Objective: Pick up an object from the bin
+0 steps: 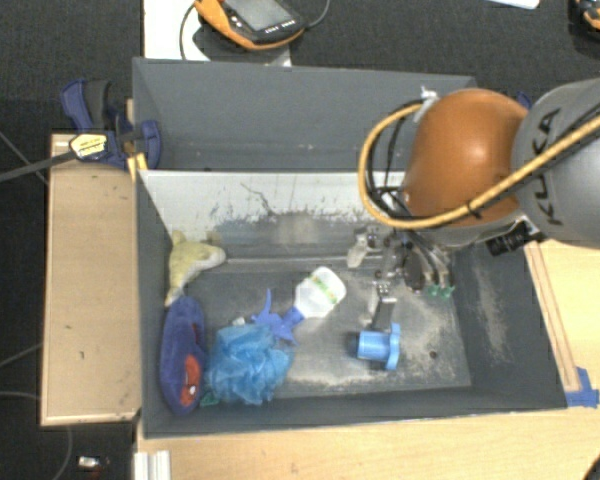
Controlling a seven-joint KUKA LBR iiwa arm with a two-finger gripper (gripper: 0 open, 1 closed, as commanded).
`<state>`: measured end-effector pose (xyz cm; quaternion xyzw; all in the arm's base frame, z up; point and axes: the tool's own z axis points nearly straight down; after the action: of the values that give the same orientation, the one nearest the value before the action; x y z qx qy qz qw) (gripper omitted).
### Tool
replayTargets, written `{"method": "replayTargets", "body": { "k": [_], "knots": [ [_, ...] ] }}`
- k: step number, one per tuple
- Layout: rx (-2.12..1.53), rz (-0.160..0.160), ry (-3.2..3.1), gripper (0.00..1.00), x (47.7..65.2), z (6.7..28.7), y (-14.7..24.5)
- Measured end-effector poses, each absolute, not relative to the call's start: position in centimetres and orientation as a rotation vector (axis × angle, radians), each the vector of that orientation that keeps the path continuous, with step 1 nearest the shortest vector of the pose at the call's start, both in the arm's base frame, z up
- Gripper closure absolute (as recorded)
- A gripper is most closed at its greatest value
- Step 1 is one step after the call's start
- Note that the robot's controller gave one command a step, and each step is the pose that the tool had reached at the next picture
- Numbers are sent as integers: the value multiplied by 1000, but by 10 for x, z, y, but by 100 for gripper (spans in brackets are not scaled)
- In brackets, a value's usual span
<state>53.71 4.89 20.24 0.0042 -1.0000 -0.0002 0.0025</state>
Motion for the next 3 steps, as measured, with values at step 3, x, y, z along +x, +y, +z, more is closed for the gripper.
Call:
{"method": "replayTargets", "body": {
  "k": [3],
  "knots": [
    [433,1,-3121,0,585,148,100]
  ]
}}
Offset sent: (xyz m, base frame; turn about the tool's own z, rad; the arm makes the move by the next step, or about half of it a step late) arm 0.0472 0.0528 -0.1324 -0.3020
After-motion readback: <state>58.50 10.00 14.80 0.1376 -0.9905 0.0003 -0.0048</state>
